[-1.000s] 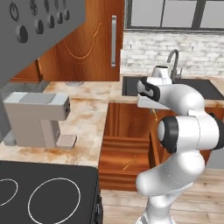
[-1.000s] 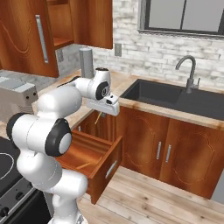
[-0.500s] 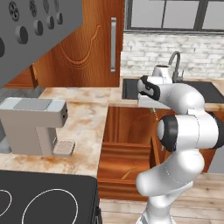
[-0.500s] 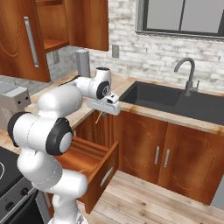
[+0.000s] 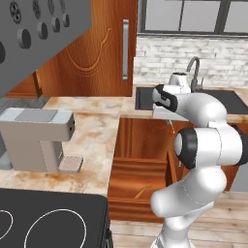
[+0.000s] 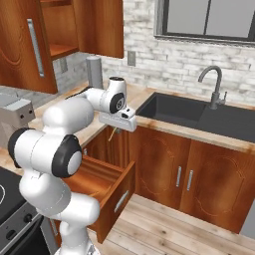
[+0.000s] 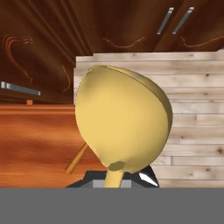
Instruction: Organize the utensils by type. Pick up the wooden spoons from the counter and place them in the open cabinet. Then pick up the metallic utensils from the counter and place them in the open drawer.
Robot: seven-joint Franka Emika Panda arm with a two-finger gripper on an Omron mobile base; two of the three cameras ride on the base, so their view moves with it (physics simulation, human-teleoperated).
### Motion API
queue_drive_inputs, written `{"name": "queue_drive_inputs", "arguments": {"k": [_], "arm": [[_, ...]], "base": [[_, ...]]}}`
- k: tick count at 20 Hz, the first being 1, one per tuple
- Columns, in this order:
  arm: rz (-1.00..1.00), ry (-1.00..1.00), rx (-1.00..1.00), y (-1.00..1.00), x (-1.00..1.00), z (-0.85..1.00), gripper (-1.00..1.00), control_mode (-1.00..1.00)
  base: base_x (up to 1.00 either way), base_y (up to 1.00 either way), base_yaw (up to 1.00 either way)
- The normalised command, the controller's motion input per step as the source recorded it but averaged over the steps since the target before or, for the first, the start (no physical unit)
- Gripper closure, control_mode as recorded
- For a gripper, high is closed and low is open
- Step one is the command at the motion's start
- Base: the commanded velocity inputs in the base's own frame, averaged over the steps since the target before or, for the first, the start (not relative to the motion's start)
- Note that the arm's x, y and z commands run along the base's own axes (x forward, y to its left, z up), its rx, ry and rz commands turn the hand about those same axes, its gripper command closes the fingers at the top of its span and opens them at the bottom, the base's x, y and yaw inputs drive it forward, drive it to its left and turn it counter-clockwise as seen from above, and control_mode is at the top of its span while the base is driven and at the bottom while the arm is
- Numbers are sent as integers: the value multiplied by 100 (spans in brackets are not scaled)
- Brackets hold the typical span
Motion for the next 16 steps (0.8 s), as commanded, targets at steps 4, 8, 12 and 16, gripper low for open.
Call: {"name": "queue_drive_inputs", "arguments": {"k": [4, 8, 12, 16], "arm": [[0, 0, 0, 0, 0, 0, 100, 100], [0, 0, 0, 0, 0, 0, 100, 100], [1, 0, -6, 5, -4, -2, 100, -100], [4, 0, -12, 38, -3, -13, 100, -100]], "base": [[0, 0, 0], [-1, 0, 0], [0, 0, 0], [0, 0, 0]]}}
